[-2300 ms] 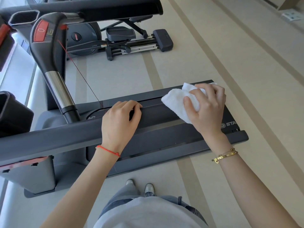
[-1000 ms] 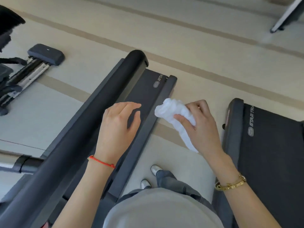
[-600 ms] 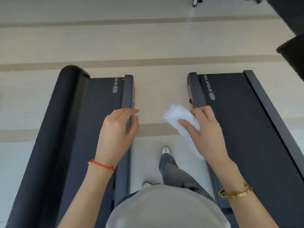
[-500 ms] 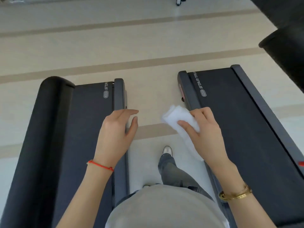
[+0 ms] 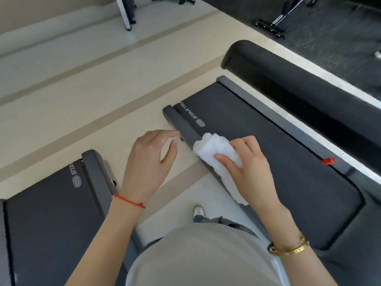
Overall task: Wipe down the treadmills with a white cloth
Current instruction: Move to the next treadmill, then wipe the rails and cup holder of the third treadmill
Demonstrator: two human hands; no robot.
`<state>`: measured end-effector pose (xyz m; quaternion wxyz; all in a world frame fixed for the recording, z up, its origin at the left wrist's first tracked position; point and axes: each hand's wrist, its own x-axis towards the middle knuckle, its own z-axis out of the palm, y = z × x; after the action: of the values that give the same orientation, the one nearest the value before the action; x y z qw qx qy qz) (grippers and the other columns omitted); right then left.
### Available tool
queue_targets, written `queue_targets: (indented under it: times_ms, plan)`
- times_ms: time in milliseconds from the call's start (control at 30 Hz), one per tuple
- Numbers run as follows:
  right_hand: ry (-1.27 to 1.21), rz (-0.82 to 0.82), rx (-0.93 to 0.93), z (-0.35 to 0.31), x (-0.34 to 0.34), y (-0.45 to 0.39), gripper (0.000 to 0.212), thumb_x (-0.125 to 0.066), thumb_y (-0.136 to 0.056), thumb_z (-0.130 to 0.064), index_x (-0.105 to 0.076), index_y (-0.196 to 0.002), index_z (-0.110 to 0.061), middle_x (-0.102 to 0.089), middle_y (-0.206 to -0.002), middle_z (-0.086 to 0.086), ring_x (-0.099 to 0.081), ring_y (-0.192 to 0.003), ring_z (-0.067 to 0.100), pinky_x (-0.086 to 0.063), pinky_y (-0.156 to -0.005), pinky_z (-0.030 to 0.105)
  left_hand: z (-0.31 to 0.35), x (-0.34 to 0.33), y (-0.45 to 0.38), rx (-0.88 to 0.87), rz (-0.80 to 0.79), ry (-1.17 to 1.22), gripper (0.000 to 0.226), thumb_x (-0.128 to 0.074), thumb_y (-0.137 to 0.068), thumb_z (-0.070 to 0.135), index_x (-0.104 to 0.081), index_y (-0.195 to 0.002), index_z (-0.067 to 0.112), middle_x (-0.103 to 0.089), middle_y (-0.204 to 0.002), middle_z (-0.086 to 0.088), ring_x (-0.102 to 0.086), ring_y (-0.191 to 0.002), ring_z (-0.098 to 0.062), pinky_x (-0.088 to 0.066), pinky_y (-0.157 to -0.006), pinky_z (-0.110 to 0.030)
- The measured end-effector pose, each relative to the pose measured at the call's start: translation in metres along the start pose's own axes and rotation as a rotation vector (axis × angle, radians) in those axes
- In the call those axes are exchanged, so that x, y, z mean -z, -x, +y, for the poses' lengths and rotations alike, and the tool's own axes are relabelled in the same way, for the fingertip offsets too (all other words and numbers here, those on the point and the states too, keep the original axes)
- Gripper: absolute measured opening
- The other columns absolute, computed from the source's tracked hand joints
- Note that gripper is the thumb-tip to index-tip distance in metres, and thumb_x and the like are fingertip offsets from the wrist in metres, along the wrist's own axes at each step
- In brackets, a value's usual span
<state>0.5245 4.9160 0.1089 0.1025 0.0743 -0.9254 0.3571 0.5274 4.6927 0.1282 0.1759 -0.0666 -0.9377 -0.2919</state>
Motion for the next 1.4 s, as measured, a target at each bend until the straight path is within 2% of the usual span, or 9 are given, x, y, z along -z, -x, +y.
queue_targets:
  times_ms: [233,367,433,567,700,867,1067,1233,1400]
  plan:
    - [0.062,0.126,-0.149,0.021,0.033,-0.03,0.037,-0.052,-0.089,-0.055,-0.058,-0.1,-0.02,-0.045,-0.102,-0.009,-0.053,-0.069,0.012,-0.044,-0.055,0.018,0.027,-0.04,-0.088,-0.21,-0.069,0.132,0.02,-0.057,-0.096,0.014,-0.07,-0.112,0.013,-0.071,-0.106,0.004,-0.065,-0.098,-0.014,-0.049,-0.09,-0.031]
    - [0.079,0.206,-0.263,0.023,0.041,-0.033,0.038,-0.051,-0.089,-0.056,-0.058,-0.099,-0.019,-0.045,-0.102,-0.01,-0.05,-0.075,0.01,-0.041,-0.058,0.011,0.038,-0.058,-0.12,-0.322,-0.141,0.193,0.022,-0.057,-0.097,0.014,-0.069,-0.114,0.012,-0.07,-0.109,0.002,-0.064,-0.1,-0.015,-0.052,-0.088,-0.037]
    - [0.081,0.248,-0.333,0.025,0.041,-0.033,0.035,-0.055,-0.089,-0.053,-0.058,-0.098,-0.019,-0.046,-0.101,-0.01,-0.05,-0.077,0.01,-0.043,-0.059,0.012,0.04,-0.066,-0.134,-0.384,-0.177,0.245,0.022,-0.057,-0.097,0.013,-0.069,-0.115,0.011,-0.07,-0.109,0.001,-0.064,-0.099,-0.016,-0.054,-0.085,-0.039]
    - [0.062,0.346,-0.465,0.023,0.038,-0.032,0.028,-0.06,-0.09,-0.047,-0.058,-0.096,-0.019,-0.047,-0.101,-0.01,-0.052,-0.077,0.011,-0.049,-0.061,0.027,0.046,-0.082,-0.16,-0.495,-0.224,0.308,0.022,-0.055,-0.097,0.014,-0.07,-0.113,0.01,-0.071,-0.108,0.001,-0.065,-0.1,-0.018,-0.053,-0.084,-0.044]
    - [0.106,0.475,-0.567,0.013,0.029,-0.044,0.027,-0.06,-0.09,-0.047,-0.059,-0.097,-0.021,-0.048,-0.101,-0.01,-0.052,-0.083,0.006,-0.042,-0.062,0.011,0.044,-0.093,-0.197,-0.633,-0.281,0.379,0.022,-0.054,-0.098,0.014,-0.07,-0.112,0.01,-0.071,-0.109,0.002,-0.064,-0.102,-0.017,-0.053,-0.084,-0.043]
    - [0.142,0.664,-0.638,-0.005,0.026,-0.063,0.026,-0.061,-0.091,-0.047,-0.059,-0.096,-0.023,-0.049,-0.099,-0.011,-0.052,-0.087,-0.004,-0.037,-0.07,0.003,0.041,-0.102,-0.248,-0.763,-0.312,0.438,0.021,-0.054,-0.098,0.014,-0.07,-0.112,0.01,-0.071,-0.109,0.002,-0.063,-0.104,-0.017,-0.051,-0.088,-0.042]
    - [0.255,0.878,-0.693,-0.027,0.047,-0.083,0.019,-0.058,-0.09,-0.048,-0.053,-0.09,-0.03,-0.05,-0.097,-0.009,-0.053,-0.081,-0.002,-0.036,-0.068,0.005,0.039,-0.114,-0.294,-0.849,-0.312,0.453,0.019,-0.056,-0.096,0.013,-0.071,-0.108,0.011,-0.071,-0.105,0.001,-0.062,-0.099,-0.021,-0.049,-0.09,-0.038]
    - [0.489,1.061,-0.674,-0.036,0.066,-0.106,0.028,-0.063,-0.093,-0.038,-0.058,-0.096,-0.01,-0.045,-0.103,-0.004,-0.039,-0.078,-0.002,-0.031,-0.07,-0.003,0.037,-0.125,-0.316,-0.858,-0.346,0.45,0.019,-0.057,-0.095,0.012,-0.07,-0.108,0.012,-0.071,-0.106,0.001,-0.061,-0.103,-0.021,-0.047,-0.092,-0.034]
    - [0.557,0.967,-0.618,-0.014,0.064,-0.15,0.037,-0.062,-0.093,-0.042,-0.06,-0.104,-0.006,-0.051,-0.111,0.007,-0.046,-0.088,0.008,-0.035,-0.067,0.013,0.027,-0.137,-0.331,-0.814,-0.372,0.435,0.02,-0.058,-0.095,0.01,-0.07,-0.11,0.014,-0.07,-0.108,0.001,-0.06,-0.104,-0.02,-0.04,-0.093,-0.026]
